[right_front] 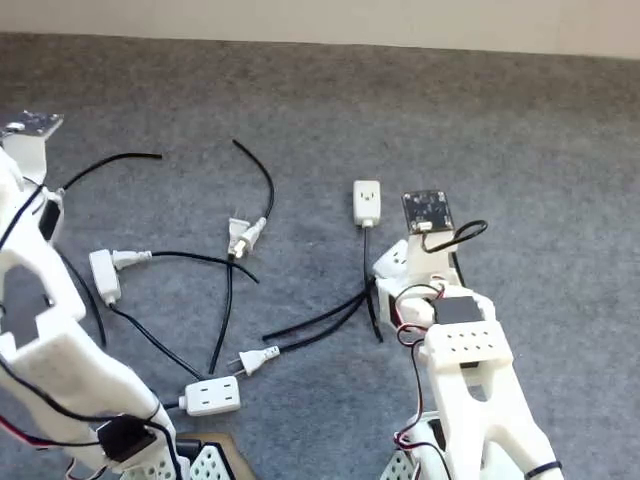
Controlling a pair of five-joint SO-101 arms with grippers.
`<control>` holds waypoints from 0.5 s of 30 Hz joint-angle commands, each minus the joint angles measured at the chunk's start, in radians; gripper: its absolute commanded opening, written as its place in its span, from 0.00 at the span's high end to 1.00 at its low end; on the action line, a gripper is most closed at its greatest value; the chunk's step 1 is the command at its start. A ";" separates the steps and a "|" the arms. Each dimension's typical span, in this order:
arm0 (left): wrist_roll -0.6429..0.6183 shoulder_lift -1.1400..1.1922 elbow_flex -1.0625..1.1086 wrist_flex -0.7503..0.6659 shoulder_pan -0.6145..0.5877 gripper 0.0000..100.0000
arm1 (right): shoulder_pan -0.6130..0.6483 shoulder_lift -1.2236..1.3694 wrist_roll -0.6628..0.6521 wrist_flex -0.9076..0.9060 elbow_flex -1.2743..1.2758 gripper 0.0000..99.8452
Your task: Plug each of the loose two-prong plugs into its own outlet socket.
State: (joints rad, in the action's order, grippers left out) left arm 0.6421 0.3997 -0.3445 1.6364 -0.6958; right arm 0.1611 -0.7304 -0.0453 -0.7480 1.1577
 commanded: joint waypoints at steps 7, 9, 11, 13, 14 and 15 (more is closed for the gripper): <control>0.003 -0.024 0.081 0.146 0.039 0.81 | 0.013 -0.018 0.008 0.030 -0.008 0.90; -0.011 -0.071 0.160 0.118 0.073 0.81 | 0.022 -0.016 0.008 0.047 -0.002 0.90; -0.071 -0.108 0.239 0.040 0.094 0.81 | 0.025 -0.016 0.008 0.048 -0.002 0.90; -0.118 -0.122 0.308 -0.048 0.110 0.81 | 0.025 -0.016 0.008 0.047 -0.001 0.90; -0.137 -0.122 0.335 -0.078 0.116 0.81 | 0.025 -0.016 0.008 0.047 -0.001 0.90; -0.150 -0.120 0.360 -0.110 0.119 0.81 | 0.025 -0.016 0.008 0.045 -0.001 0.90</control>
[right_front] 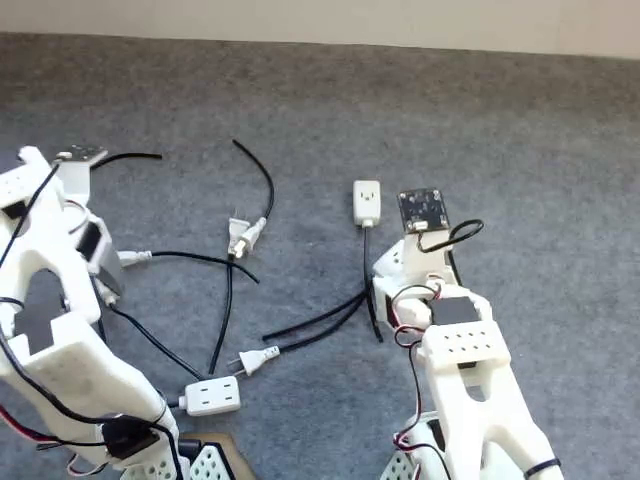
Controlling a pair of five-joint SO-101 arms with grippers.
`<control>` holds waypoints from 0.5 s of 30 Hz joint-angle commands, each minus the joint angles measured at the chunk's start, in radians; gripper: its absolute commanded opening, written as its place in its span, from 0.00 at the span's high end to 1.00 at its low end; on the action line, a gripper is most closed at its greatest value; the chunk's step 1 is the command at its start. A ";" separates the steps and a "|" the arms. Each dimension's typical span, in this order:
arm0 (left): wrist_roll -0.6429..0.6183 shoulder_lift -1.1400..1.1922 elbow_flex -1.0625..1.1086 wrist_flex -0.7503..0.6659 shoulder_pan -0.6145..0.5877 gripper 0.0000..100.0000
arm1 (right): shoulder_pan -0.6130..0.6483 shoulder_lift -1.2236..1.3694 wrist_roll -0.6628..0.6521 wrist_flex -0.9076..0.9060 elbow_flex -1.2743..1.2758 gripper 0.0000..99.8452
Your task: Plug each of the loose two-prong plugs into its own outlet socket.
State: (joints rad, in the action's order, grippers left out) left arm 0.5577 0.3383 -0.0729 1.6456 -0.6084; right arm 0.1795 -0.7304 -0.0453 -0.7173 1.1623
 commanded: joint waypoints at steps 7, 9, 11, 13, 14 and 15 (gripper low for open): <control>-0.091 -0.058 0.142 -0.222 0.010 0.81 | 0.007 -0.021 0.008 0.015 -0.005 0.90; -0.091 -0.058 0.145 -0.244 0.008 0.81 | 0.007 -0.022 0.008 0.015 -0.005 0.90; -0.103 -0.056 0.145 -0.272 0.008 0.81 | 0.007 -0.024 0.008 0.015 -0.005 0.90; -0.103 -0.056 0.145 -0.296 0.008 0.83 | 0.007 -0.024 0.008 0.015 -0.004 0.90; -0.103 -0.056 0.145 -0.305 0.008 0.85 | 0.007 -0.022 0.008 0.013 -0.004 0.90; -0.103 -0.056 0.145 -0.313 0.008 0.88 | 0.007 -0.022 0.008 0.013 -0.004 0.90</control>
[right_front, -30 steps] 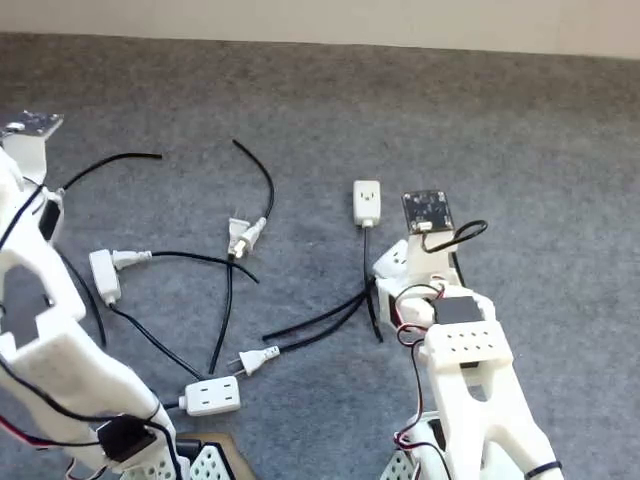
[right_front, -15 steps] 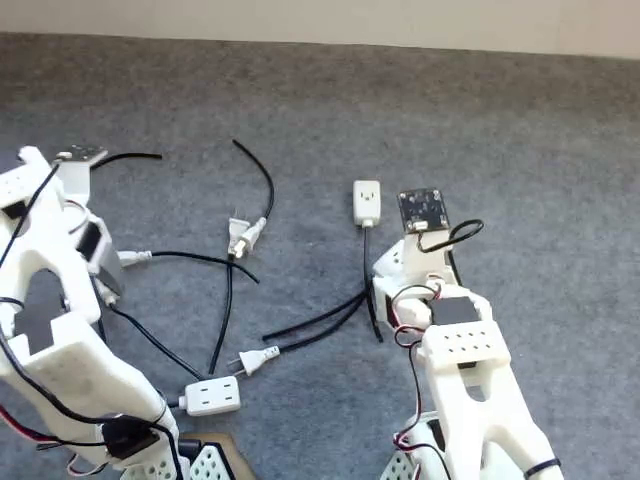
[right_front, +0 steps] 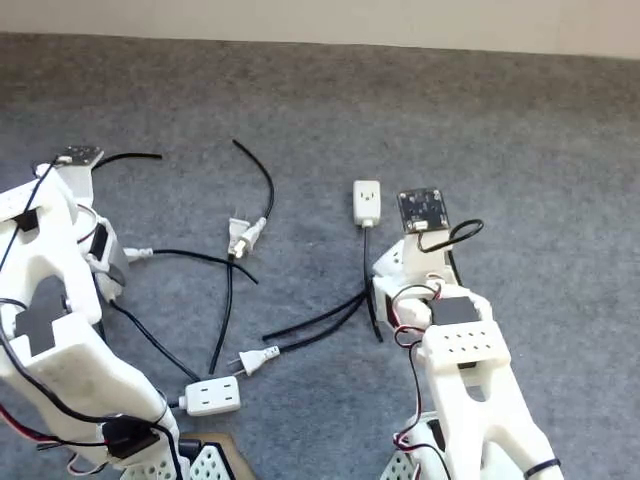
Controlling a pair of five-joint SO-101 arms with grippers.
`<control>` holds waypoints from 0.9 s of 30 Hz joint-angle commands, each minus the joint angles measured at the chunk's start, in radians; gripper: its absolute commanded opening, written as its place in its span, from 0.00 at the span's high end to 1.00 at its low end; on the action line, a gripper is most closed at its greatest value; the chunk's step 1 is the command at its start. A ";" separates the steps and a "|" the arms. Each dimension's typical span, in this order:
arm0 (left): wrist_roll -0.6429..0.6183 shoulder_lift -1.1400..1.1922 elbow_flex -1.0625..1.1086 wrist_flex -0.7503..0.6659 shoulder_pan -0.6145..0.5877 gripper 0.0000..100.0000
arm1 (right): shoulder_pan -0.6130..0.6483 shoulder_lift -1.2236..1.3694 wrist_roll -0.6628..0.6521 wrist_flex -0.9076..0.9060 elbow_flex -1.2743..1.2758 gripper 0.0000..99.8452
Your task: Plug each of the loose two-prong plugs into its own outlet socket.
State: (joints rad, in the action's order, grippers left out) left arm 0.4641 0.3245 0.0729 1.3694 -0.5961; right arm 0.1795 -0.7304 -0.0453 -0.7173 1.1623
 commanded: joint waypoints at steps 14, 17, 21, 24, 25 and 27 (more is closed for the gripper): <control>0.044 -0.024 -0.162 -0.094 -0.015 1.00 | 0.007 -0.022 0.008 0.013 -0.004 0.90; 0.025 0.058 -0.305 -0.087 -0.033 1.00 | 0.007 -0.022 0.008 0.013 -0.004 0.90; 0.012 0.251 -0.561 -0.032 -0.045 1.00 | 0.007 -0.021 0.008 0.013 -0.004 0.90; 0.009 0.417 -0.808 0.052 -0.050 1.00 | 0.007 -0.019 0.008 0.013 -0.004 0.90; 0.006 0.469 -0.898 0.080 -0.053 1.00 | 0.007 -0.019 0.008 0.013 -0.004 0.90; -0.014 0.572 -1.089 0.143 -0.061 1.00 | 0.007 -0.019 0.008 0.013 -0.004 0.90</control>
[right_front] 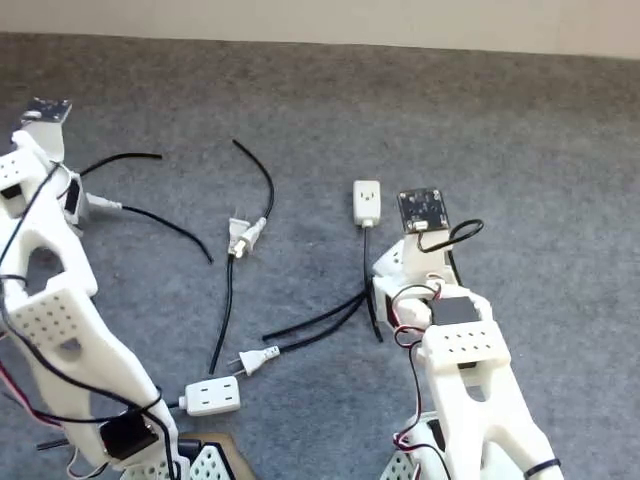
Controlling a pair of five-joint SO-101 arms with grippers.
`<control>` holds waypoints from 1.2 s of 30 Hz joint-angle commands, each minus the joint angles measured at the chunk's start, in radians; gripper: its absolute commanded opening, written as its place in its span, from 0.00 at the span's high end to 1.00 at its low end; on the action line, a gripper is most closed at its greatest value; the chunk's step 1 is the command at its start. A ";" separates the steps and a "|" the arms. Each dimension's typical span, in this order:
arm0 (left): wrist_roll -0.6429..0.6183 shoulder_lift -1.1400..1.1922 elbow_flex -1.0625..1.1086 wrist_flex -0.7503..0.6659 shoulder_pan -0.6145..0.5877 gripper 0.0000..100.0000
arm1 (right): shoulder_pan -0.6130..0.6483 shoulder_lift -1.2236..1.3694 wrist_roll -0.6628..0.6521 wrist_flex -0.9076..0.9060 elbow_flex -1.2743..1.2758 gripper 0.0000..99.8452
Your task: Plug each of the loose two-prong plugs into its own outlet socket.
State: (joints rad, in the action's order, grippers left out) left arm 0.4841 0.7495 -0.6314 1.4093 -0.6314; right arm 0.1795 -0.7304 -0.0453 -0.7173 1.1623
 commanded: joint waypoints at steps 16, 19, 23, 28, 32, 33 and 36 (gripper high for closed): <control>0.002 0.297 -0.894 0.365 -0.004 0.69 | 0.008 -0.018 0.008 0.015 -0.004 0.90; -0.006 0.214 -0.727 0.365 0.028 0.72 | 0.008 -0.018 0.008 0.015 -0.004 0.90; -0.038 0.088 -0.565 0.365 0.067 0.73 | 0.008 -0.018 0.008 0.015 -0.004 0.90; -0.043 -0.079 -0.384 0.365 0.173 0.73 | 0.008 -0.018 0.008 0.016 -0.005 0.90; -0.043 -0.231 -0.159 0.365 0.318 0.73 | 0.008 -0.018 0.008 0.016 -0.005 0.90; -0.043 -0.262 -0.096 0.365 0.360 0.73 | 0.008 -0.018 0.003 0.016 -0.005 0.90; -0.037 -0.321 0.059 0.361 0.470 0.73 | 0.007 -0.016 -0.029 0.015 -0.004 0.90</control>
State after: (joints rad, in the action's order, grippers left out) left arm 0.4503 0.5547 -0.7495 1.7637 -0.3076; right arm 0.1795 -0.7304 -0.0529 -0.7173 1.1623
